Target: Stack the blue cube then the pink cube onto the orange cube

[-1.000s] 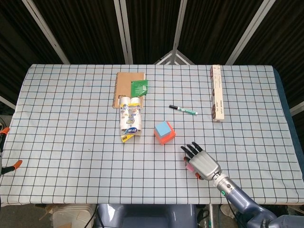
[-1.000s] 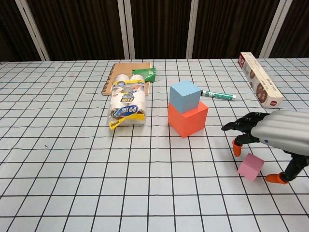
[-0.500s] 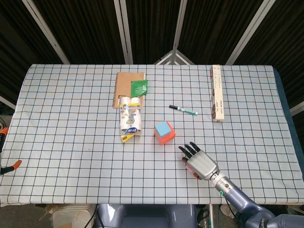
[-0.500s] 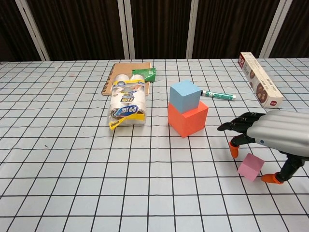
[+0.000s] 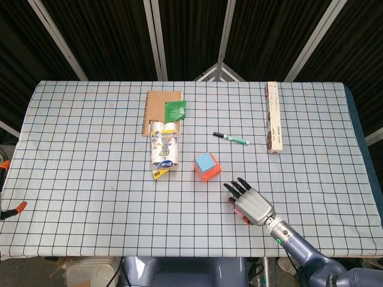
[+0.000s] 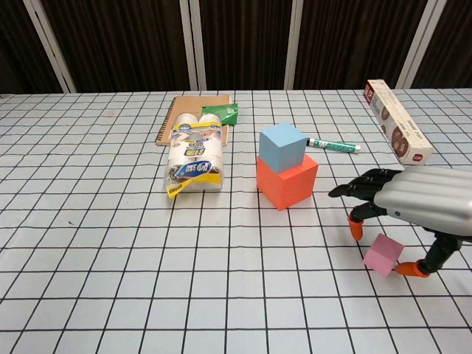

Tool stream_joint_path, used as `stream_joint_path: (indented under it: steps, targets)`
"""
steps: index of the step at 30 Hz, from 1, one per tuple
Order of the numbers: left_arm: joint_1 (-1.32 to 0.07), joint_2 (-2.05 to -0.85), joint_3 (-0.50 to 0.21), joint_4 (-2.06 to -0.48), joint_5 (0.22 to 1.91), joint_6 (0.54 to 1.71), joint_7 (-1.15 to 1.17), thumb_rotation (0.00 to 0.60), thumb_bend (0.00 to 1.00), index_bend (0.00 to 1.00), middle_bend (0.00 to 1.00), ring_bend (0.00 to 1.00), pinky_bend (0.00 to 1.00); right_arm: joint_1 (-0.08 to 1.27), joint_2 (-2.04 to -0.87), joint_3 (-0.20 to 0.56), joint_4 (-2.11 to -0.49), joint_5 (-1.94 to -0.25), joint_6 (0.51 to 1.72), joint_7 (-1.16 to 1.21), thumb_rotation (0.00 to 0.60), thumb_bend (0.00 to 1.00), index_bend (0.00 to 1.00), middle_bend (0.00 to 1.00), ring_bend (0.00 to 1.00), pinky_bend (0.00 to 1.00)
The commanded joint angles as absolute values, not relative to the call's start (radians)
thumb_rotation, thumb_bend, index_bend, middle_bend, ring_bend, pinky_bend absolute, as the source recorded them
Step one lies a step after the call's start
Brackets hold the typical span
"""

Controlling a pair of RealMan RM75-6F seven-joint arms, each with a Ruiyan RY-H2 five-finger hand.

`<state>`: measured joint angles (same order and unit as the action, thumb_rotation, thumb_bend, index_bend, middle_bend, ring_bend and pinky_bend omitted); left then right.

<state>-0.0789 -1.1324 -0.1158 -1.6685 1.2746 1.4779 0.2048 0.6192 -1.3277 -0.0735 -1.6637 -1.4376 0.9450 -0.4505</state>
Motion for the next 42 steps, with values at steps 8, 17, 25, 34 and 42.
stream_joint_path:
  steps: [8, 17, 25, 34, 42]
  targets:
    - [-0.079, -1.136, -0.116, -1.670, 1.273, 1.480, 0.215, 0.600, 0.12, 0.08, 0.00, 0.00, 0.00, 0.623, -1.326, -0.068, -1.648, -1.447, 0.931, -0.430, 0.600, 0.32, 0.39, 0.00, 0.00, 0.00]
    - [-0.082, -1.139, -0.117, -1.669, 1.268, 1.475, 0.224, 0.600, 0.12, 0.08, 0.00, 0.00, 0.00, 0.622, -1.325, -0.062, -1.641, -1.452, 0.926, -0.418, 0.600, 0.34, 0.42, 0.00, 0.00, 0.00]
    - [-0.082, -1.140, -0.117, -1.671, 1.267, 1.477, 0.228, 0.600, 0.12, 0.08, 0.00, 0.00, 0.00, 0.624, -1.331, -0.058, -1.635, -1.449, 0.916, -0.420, 0.600, 0.35, 0.42, 0.00, 0.00, 0.00]
    - [-0.084, -1.141, -0.117, -1.670, 1.264, 1.473, 0.232, 0.600, 0.12, 0.08, 0.00, 0.00, 0.00, 0.621, -1.333, -0.056, -1.630, -1.450, 0.914, -0.414, 0.600, 0.36, 0.45, 0.00, 0.00, 0.00]
    - [-0.084, -1.142, -0.117, -1.670, 1.265, 1.475, 0.234, 0.600, 0.12, 0.08, 0.00, 0.00, 0.00, 0.620, -1.328, -0.055, -1.635, -1.452, 0.911, -0.412, 0.600, 0.37, 0.46, 0.00, 0.00, 0.00]
